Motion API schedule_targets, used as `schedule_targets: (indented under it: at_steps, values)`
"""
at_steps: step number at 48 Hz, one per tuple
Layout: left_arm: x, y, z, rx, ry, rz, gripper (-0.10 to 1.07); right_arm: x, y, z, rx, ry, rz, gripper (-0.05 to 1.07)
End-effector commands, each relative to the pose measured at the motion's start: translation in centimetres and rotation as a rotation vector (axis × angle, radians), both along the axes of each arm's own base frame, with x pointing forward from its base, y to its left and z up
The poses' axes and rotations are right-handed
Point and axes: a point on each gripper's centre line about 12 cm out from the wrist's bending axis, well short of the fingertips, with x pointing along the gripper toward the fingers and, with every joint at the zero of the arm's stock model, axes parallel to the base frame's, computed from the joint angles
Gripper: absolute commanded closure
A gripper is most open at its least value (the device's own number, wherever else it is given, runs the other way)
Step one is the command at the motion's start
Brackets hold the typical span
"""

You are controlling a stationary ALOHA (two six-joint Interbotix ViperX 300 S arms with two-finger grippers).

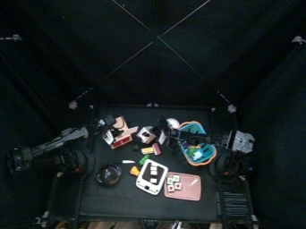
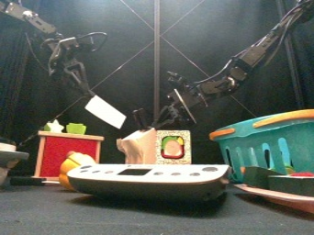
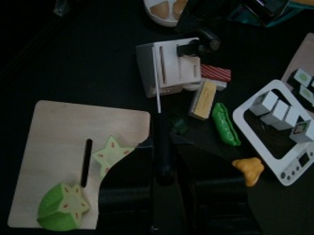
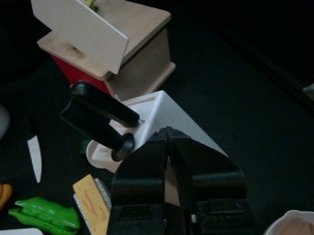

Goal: Place cleaver in holder

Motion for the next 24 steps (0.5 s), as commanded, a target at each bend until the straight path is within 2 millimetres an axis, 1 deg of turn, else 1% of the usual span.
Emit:
schedule_targets:
  at_steps: [1,15,24]
  values:
    - [0.6,0.2,0.7,0.014,-0.022,-0.005,0.59,0.3,-0.5,1.5,-0.015,-0.034,-0.007,0.64]
    - [1.3,-0.4,0.1,0.017,-0.031,-0.035,0.59,0.5,-0.5,1.2,-0.012,-0.021,-0.006,0.65]
    - [1.5,-0.5,-0.8,0.013,-0.019,-0.042,0.59,0.5,-0.6,1.1,-0.011,-0.014,-0.006,0.65]
